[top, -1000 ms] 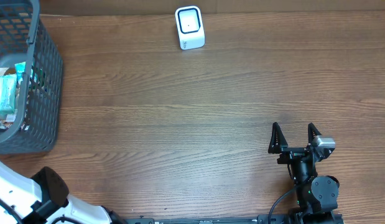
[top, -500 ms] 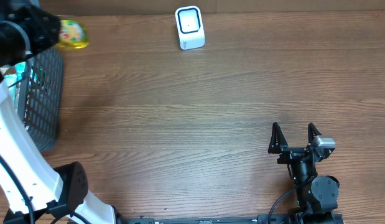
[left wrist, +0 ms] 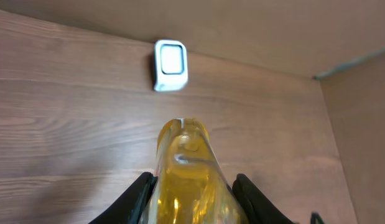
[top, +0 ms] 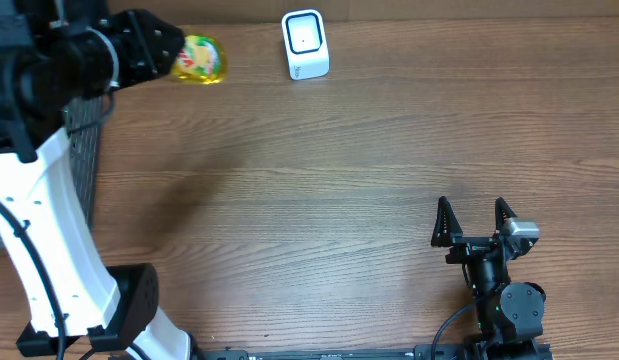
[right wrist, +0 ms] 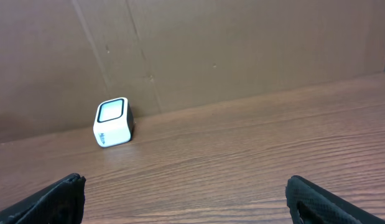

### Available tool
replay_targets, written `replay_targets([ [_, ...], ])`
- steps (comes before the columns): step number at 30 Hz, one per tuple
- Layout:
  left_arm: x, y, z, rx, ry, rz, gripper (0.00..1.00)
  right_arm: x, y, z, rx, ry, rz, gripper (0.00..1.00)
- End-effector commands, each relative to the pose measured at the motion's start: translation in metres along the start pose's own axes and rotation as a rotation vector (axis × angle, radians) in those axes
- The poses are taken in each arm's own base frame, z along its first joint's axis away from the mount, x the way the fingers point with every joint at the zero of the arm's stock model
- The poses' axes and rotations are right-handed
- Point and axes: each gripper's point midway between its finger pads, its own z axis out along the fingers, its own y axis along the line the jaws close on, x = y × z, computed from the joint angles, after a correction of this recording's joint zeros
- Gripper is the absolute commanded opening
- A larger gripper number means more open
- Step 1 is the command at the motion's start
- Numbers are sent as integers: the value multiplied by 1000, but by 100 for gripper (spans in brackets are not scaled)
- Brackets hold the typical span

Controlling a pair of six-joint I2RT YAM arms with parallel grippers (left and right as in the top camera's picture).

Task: Scan the item barcode
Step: 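Lift the yellow bottle out and carry it toward the white scanner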

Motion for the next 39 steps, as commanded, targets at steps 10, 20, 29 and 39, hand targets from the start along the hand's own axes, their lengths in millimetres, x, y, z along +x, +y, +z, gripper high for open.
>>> replay_targets([
  [10,39,-36,31,-91,103,11,5,1,-1,0,-1,-5,-4,100],
  [20,84,-75,94,-169,221,50,4,2,-1,0,-1,-5,-5,100],
  [29,146,-104,175,-200,405,91,4,2,-1,0,-1,-5,-5,100],
  [39,178,-130,241,-279,336,175,4,2,-1,0,-1,-5,-5,100],
])
